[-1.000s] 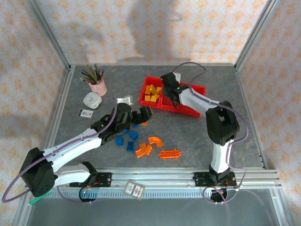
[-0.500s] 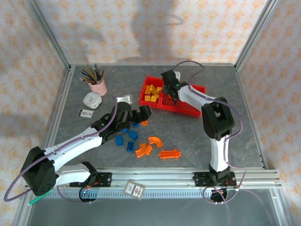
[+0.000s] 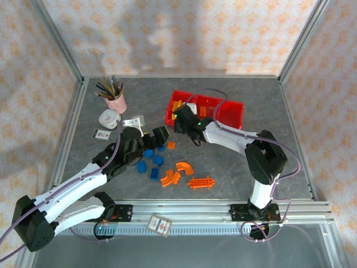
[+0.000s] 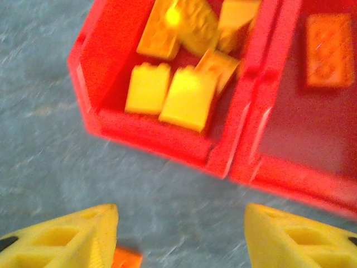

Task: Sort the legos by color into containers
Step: Pick up the lego from the center of the table.

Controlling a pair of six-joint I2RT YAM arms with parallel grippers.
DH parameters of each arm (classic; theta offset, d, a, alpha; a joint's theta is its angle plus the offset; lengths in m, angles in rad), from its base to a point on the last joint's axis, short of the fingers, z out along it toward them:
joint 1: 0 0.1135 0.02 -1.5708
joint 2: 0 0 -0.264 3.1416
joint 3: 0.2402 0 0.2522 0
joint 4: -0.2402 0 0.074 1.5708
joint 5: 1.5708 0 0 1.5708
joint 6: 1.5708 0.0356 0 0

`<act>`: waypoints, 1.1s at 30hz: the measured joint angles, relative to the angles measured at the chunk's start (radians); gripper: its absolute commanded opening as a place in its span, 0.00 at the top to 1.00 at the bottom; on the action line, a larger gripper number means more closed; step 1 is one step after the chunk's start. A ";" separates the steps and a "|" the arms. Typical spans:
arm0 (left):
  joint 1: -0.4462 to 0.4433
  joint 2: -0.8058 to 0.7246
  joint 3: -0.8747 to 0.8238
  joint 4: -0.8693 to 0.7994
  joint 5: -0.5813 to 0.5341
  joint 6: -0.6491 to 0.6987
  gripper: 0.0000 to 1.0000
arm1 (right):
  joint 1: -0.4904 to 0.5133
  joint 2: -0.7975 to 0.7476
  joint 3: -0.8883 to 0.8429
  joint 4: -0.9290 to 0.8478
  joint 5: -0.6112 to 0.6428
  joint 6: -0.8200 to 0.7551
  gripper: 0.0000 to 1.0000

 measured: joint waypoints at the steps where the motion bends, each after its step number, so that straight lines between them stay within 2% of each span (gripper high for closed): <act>1: 0.005 -0.014 -0.010 -0.011 -0.005 0.000 0.01 | 0.016 0.000 -0.006 0.004 -0.002 0.012 0.36; 6: 0.011 -0.084 -0.047 -0.061 -0.029 -0.013 0.01 | 0.074 0.049 0.002 0.017 0.011 0.082 0.32; 13: 0.013 -0.153 -0.066 -0.109 -0.062 -0.026 0.01 | 0.096 0.182 0.034 0.019 0.009 0.152 0.31; 21: 0.019 -0.183 -0.080 -0.134 -0.080 -0.033 0.01 | 0.122 0.253 0.092 0.019 0.002 0.179 0.38; 33: 0.019 -0.183 -0.080 -0.135 -0.080 -0.034 0.01 | 0.132 0.266 0.098 0.011 0.005 0.203 0.45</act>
